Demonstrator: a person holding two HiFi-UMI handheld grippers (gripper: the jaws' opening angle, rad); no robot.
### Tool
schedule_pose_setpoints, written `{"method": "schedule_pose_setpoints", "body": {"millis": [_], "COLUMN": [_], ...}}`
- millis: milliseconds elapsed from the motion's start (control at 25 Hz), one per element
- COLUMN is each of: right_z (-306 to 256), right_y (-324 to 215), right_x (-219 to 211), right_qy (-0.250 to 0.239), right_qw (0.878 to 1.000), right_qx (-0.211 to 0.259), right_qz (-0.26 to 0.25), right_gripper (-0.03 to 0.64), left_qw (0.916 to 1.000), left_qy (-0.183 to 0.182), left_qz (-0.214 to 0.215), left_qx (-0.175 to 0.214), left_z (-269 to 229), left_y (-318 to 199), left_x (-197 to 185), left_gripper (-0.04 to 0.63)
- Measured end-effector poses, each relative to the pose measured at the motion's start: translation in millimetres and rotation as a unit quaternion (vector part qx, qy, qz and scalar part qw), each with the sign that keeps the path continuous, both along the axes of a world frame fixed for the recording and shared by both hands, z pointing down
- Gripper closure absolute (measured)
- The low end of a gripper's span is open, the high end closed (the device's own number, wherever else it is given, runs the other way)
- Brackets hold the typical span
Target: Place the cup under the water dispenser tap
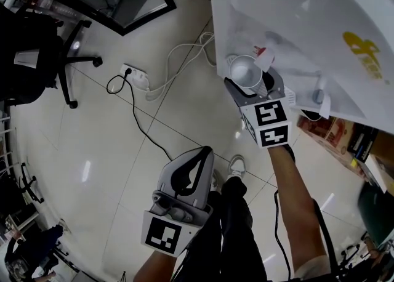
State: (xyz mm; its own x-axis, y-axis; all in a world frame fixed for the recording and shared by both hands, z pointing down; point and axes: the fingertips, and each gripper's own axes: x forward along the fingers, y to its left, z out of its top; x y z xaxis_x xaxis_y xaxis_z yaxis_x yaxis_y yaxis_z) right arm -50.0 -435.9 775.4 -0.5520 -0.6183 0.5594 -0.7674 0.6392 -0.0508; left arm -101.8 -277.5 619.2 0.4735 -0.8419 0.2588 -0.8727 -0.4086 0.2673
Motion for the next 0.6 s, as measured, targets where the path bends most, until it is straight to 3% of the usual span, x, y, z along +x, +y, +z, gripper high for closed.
{"method": "schedule_pose_setpoints", "body": {"millis": [600], "right_z": [-19], "right_y": [30], "right_x": [20], "right_qy": [0.005], "right_qw": [1.000], "right_qx": [-0.004], "right_qz": [0.004], "right_gripper": [0.207], "left_qw": [0.9998], "left_qy": [0.001], "left_qz": [0.019], "left_qx": [0.006], "left_z": [-17], "left_y": [15], "left_x": [14], "left_gripper": [0.614]}}
